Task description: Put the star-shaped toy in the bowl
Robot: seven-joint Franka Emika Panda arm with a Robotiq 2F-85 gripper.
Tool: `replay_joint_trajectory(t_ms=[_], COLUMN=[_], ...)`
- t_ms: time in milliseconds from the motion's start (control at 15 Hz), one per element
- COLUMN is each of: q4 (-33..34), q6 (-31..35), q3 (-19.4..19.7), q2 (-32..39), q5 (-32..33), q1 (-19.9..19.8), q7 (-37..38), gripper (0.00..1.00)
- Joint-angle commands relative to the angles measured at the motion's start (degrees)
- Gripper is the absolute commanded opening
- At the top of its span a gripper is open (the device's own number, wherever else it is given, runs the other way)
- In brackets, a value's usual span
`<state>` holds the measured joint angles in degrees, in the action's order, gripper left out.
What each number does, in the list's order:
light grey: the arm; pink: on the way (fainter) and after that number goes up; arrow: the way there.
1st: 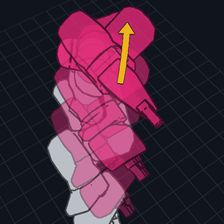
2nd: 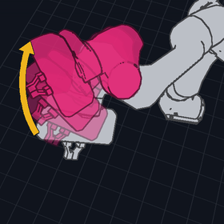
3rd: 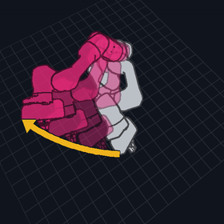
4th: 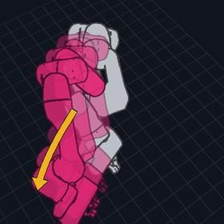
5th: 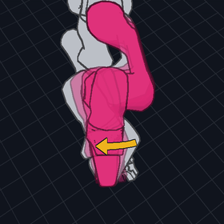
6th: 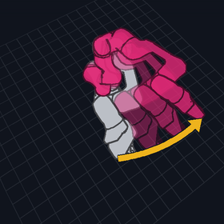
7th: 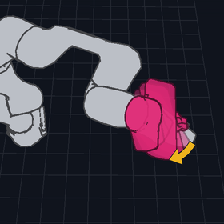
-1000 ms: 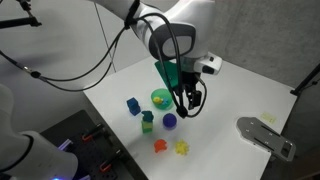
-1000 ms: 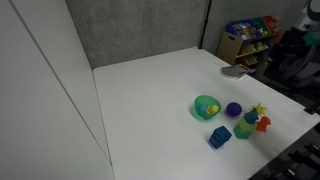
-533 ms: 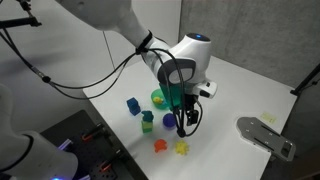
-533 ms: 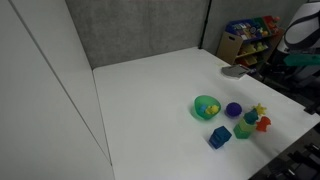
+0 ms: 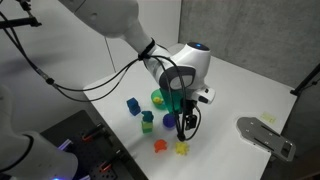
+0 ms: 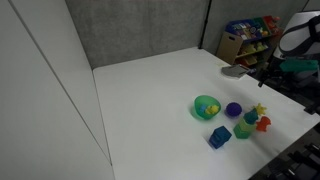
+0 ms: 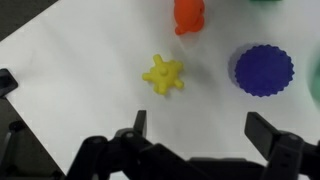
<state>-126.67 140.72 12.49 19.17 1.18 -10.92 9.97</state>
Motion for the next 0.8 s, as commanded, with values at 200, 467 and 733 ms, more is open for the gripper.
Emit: replay_joint_trajectory(t_ms=[200, 467, 733], q4=[1.3, 2.1, 3.1], q6=[3.4, 6.7, 8.7], q3=[0.6, 0.9, 1.5], q2=[4.9, 9.7, 14.8], q5=[-1.2, -1.4, -0.9], q1=[-1.3, -2.4, -2.9], q7=[-0.9, -1.1, -1.3], gripper=[1.00, 1.00, 1.00])
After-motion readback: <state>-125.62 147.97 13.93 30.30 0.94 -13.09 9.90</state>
